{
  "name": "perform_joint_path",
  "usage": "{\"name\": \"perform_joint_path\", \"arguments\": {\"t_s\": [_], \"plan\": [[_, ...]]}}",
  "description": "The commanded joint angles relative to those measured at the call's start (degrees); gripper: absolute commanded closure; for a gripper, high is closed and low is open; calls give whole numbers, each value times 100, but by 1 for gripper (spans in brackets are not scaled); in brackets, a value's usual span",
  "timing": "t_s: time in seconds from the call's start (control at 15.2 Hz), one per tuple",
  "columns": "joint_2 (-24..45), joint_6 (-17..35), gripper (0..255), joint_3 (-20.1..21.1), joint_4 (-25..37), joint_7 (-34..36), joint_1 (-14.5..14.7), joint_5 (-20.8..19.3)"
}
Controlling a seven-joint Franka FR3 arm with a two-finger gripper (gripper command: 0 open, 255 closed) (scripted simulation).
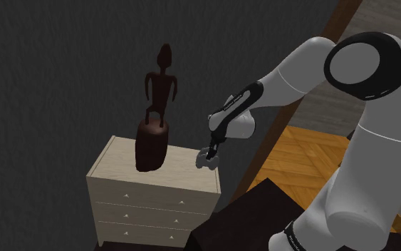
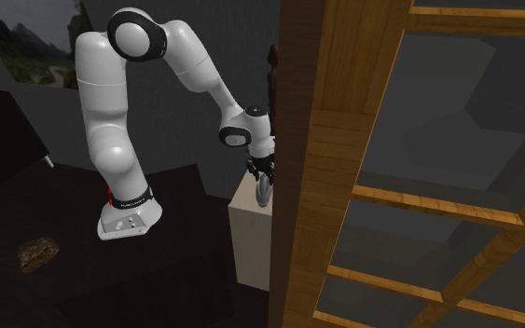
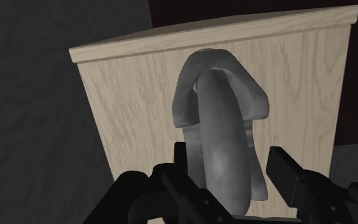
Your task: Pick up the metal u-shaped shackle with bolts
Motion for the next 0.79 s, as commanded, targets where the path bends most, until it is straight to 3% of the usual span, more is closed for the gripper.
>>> {"name": "perform_joint_path", "arguments": {"t_s": [0.0,0.4,0.73], "plan": [[10,4,255,4,-4,-4,-2,5],[7,1,255,3,-4,2,3,2],[-419,-341,255,-265,-64,370,183,-462]]}}
